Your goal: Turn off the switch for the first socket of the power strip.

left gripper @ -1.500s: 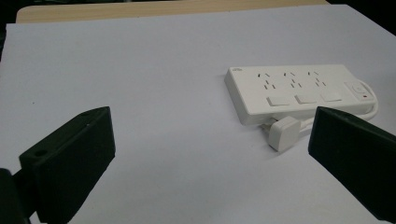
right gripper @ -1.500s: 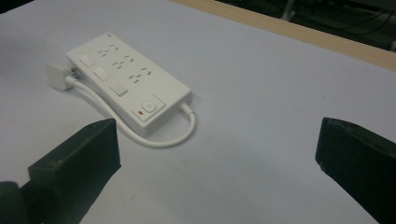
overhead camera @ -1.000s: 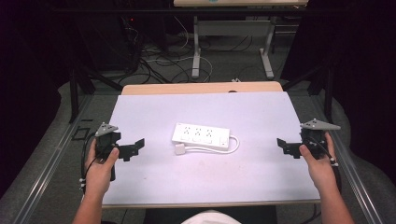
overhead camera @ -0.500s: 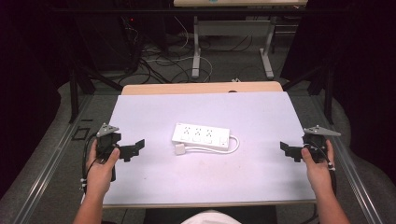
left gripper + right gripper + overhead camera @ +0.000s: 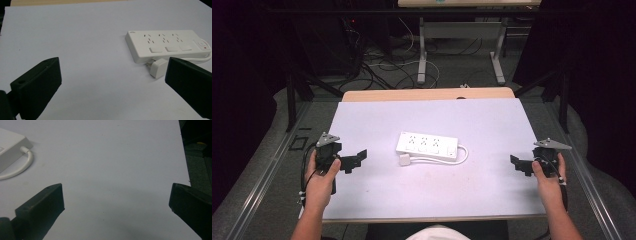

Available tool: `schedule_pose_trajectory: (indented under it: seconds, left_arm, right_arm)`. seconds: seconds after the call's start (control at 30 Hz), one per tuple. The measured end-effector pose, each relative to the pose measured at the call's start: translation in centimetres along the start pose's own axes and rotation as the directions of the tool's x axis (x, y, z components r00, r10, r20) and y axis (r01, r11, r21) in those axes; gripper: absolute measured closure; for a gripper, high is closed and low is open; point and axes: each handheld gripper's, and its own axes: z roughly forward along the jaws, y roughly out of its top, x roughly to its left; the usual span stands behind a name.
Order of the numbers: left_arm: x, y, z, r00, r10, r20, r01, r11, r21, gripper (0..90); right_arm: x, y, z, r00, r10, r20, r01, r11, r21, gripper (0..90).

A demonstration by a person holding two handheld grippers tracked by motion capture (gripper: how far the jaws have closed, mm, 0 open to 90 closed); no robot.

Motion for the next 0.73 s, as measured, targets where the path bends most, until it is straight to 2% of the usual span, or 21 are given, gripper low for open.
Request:
schedule_pose_trajectory:
  seconds: [0.47,0.73]
  left_arm:
    - [0.23,-0.02,0.0,1.0,-0.001,0.0,0.001,1.0,-0.003,0.4]
    - [0.19,-0.02,0.13,1.0,-0.005,-0.001,0.005,1.0,-0.001,0.5]
  right_arm:
    - [0.36,-0.59,0.87,0.9999,0.005,-0.015,-0.005,1.0,0.022,0.0]
    - [0.57,-0.46,0.57,0.9998,0.006,-0.017,-0.006,1.0,0.013,0.0]
